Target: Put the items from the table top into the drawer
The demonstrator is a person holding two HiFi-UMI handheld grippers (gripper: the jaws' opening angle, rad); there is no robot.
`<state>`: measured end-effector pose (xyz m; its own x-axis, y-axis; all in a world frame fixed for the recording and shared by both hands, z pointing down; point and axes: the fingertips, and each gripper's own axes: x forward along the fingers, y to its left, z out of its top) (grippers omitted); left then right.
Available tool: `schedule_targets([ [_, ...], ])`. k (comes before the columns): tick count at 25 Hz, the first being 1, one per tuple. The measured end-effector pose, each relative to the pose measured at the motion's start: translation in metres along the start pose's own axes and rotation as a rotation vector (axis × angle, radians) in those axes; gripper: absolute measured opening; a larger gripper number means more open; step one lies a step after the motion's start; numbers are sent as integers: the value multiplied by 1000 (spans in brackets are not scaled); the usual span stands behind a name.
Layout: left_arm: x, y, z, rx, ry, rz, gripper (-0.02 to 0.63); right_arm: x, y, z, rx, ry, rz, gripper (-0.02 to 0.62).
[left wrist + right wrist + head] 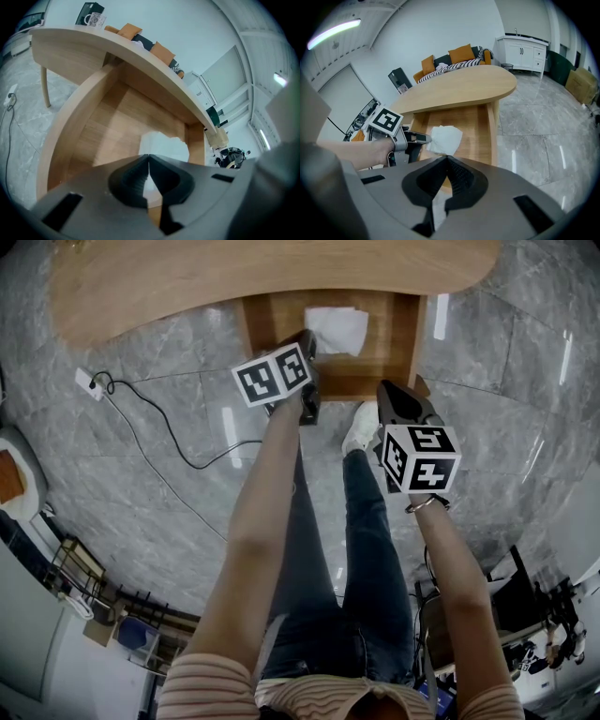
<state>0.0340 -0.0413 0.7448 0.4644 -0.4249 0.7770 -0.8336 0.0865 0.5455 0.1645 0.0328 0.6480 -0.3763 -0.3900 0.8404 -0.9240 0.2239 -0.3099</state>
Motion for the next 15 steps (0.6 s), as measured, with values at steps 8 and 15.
schedule_targets([
  [8,4,3,-2,-35,7,14,15,1,0,4,-6,1,3,9],
  [15,4,4,-4,-47,1,28,17,1,1,2,-16,5,1,8],
])
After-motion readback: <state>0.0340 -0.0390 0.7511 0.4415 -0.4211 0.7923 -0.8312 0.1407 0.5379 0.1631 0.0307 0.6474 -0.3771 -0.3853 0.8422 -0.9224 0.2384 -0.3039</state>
